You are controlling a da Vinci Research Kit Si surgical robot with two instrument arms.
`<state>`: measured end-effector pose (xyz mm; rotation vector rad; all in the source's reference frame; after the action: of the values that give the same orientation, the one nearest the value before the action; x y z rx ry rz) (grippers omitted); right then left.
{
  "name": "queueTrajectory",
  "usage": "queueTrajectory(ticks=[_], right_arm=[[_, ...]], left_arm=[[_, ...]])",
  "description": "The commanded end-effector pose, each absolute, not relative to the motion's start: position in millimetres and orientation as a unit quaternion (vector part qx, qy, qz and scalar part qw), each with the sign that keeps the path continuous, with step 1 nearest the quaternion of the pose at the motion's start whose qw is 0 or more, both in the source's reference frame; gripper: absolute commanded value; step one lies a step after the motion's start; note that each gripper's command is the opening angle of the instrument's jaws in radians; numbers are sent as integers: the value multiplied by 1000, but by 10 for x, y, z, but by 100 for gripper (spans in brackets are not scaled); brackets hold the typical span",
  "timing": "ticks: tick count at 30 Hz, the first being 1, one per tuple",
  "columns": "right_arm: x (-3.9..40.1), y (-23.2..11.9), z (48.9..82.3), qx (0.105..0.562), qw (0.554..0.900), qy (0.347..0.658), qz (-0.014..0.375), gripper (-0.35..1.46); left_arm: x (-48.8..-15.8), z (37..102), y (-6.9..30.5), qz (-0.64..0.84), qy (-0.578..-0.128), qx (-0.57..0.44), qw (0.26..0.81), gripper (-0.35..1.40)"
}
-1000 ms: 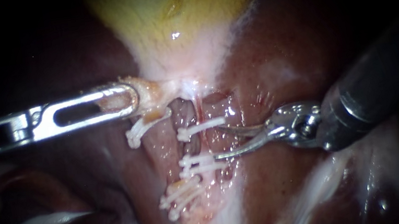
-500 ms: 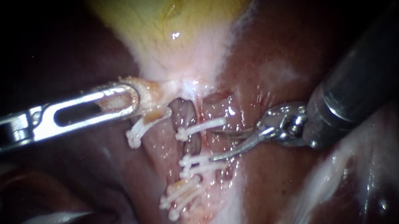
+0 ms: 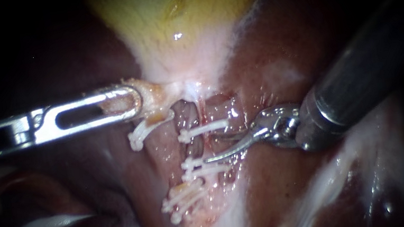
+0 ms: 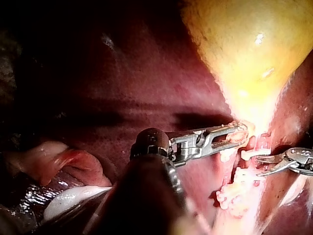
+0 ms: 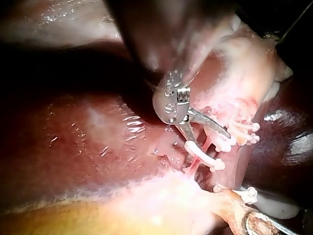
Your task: Go to the cutting position right tube
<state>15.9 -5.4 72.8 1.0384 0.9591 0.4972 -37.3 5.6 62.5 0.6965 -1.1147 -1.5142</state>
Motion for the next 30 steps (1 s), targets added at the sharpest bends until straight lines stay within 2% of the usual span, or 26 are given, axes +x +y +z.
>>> queueTrajectory(ticks=[1, 9, 15, 25, 30], right_arm=[[161, -54, 727, 474, 729, 440, 223, 141], [173, -57, 724, 490, 704, 472, 202, 141], [180, -61, 720, 493, 699, 480, 194, 141], [188, -63, 717, 451, 711, 523, 133, 136], [194, -59, 721, 415, 722, 540, 118, 138]], left_arm=[[-372, 625, 56, -636, -469, 293, 538, -35], [-371, 629, 58, -636, -469, 294, 538, -35], [-368, 635, 61, -635, -469, 295, 539, -35], [-367, 642, 64, -633, -469, 296, 539, -35], [-366, 644, 65, -633, -469, 296, 539, -35]])
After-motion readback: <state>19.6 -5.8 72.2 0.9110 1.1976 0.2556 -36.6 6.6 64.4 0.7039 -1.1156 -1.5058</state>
